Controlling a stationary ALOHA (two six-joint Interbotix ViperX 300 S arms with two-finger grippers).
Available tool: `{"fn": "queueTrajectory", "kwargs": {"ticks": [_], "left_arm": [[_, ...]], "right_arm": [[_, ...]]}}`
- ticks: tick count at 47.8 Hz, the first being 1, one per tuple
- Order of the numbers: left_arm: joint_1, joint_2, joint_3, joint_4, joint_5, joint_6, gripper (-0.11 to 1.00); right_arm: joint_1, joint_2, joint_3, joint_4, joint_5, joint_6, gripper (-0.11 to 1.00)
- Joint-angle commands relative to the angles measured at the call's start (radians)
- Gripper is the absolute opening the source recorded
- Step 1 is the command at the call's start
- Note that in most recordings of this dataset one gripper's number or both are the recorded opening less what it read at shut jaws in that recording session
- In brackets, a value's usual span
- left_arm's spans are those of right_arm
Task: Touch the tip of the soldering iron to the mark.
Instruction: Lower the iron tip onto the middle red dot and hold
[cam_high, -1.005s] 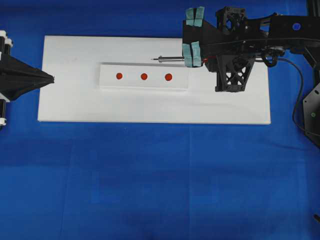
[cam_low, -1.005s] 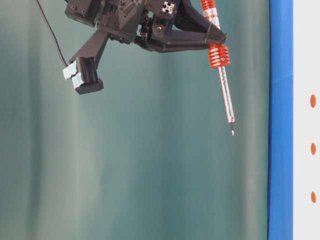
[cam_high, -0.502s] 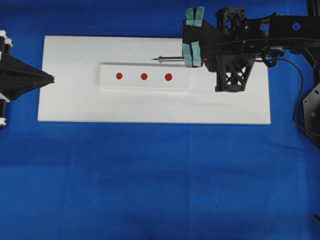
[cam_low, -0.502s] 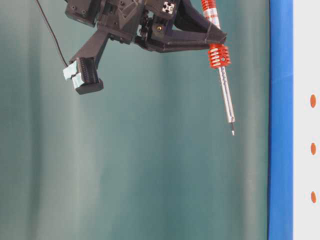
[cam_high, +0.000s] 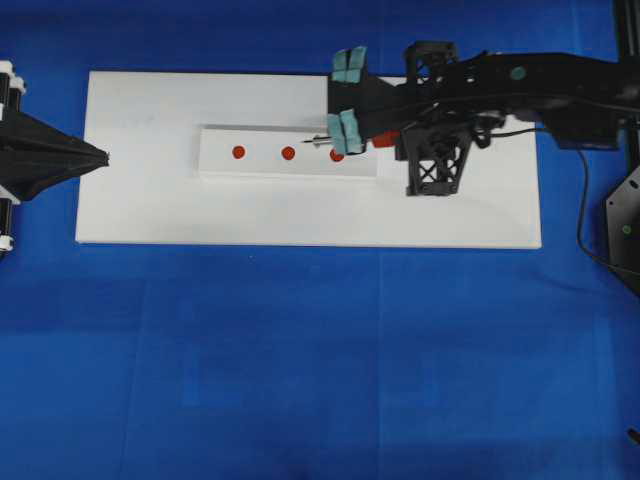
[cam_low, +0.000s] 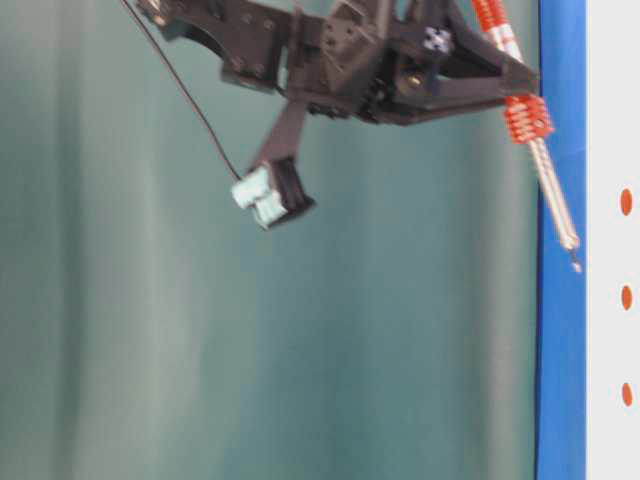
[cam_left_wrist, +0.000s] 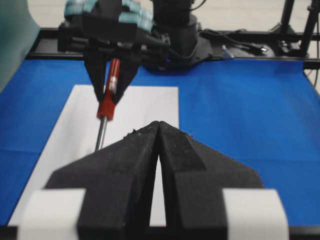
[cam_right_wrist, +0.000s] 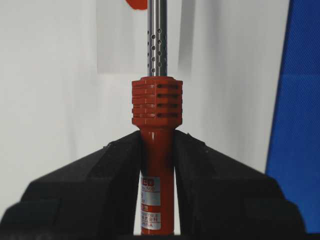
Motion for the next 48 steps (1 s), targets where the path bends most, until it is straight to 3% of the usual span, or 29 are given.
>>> {"fn": "queueTrajectory", "kwargs": {"ticks": [1,17,48], "left_arm": [[0.002,0.009,-0.008,0.000,-0.011,0.002,0.00],[0.002,0.011,-0.003,0.000,-0.012,0.003,0.00],[0.012,0.008,-0.003,0.002,-0.012,0.005,0.00]], "right_arm": [[0.000,0.008,-0.032,0.002,-0.020,0.000,0.07],[0.000,0.087,-0.049,0.003,-0.066,-0.006,0.07],[0.000,0.092,-0.044,0.003,-0.061,-0.008,0.07]]}}
